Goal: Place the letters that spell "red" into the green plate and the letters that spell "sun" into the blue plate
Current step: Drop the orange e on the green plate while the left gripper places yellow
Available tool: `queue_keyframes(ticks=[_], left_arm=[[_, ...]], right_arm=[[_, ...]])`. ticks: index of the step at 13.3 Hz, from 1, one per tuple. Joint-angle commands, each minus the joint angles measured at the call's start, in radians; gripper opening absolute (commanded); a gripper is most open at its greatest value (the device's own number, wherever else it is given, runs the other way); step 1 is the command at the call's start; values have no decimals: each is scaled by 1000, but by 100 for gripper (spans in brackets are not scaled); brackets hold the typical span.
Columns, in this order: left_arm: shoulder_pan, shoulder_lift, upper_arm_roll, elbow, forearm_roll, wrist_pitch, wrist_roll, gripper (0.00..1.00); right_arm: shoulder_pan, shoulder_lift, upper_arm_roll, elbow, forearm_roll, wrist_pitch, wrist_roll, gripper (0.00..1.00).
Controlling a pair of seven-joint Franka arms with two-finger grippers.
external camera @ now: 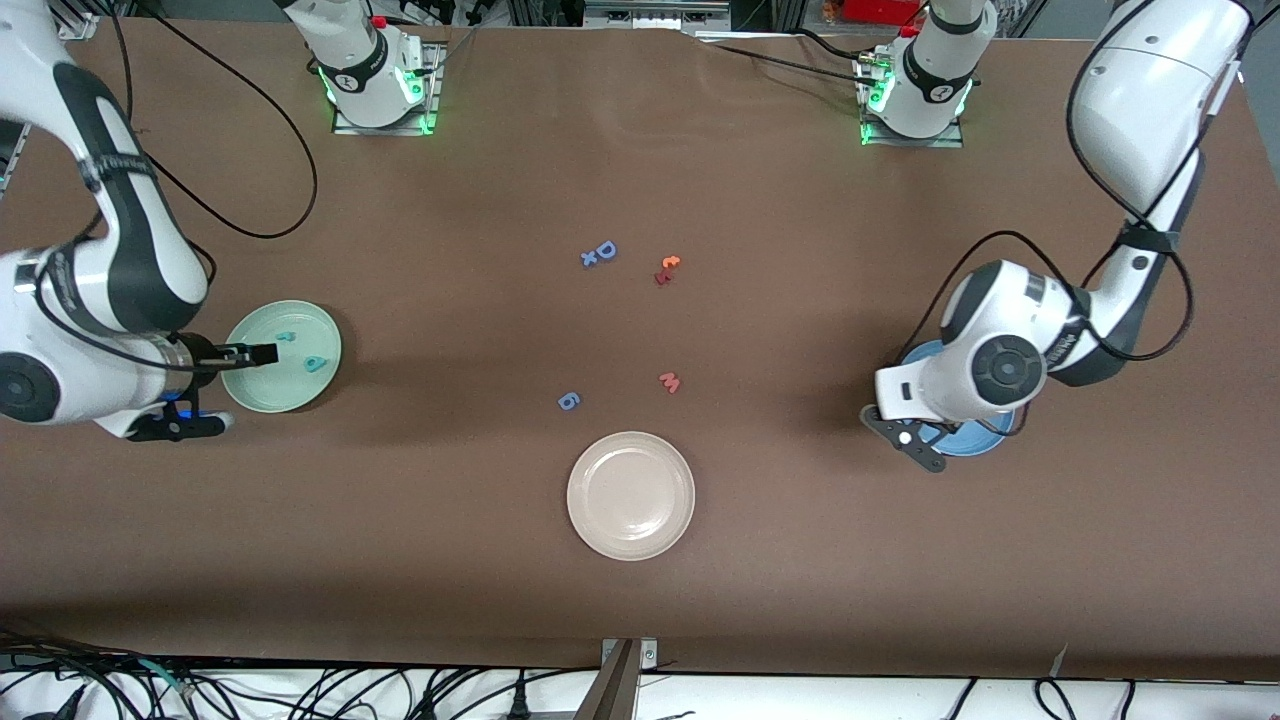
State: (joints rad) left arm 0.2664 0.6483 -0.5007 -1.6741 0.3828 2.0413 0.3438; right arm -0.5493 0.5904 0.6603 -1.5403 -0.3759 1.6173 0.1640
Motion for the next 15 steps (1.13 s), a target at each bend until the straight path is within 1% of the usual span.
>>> queue_keyframes(ticks=[1,3,4,6,7,8,10,11,12,15], left_arm=[[71,5,-9,-13,30,-7,156,17],[109,37,-7,-15,30,0,187,17],[111,47,-7,-18,30,3,190,17],[110,63,-7,-19,30,20,190,17],[105,65,-7,-19,31,28,190,19],[100,65,-7,-18,31,30,190,19],[94,65,-7,-18,30,30,190,50],[94,67,-7,-18,30,30,190,95],[94,65,-7,-19,30,30,190,100],[94,60,-10,-21,30,25,190,100]], right_arm=[[-8,-84,82,-15,43,-63,167,99],[-8,-159,140,-12,92,-97,306,99],[-8,-197,160,14,126,-114,337,99],[-3,-233,170,102,188,-180,365,99],[-3,-233,170,142,193,-213,370,99],[-4,-233,173,150,193,-243,370,99],[-5,-233,177,155,193,-252,358,100],[-8,-233,182,155,193,-252,361,100],[-3,-233,180,155,192,-252,362,100],[0,-233,177,155,187,-252,362,100]])
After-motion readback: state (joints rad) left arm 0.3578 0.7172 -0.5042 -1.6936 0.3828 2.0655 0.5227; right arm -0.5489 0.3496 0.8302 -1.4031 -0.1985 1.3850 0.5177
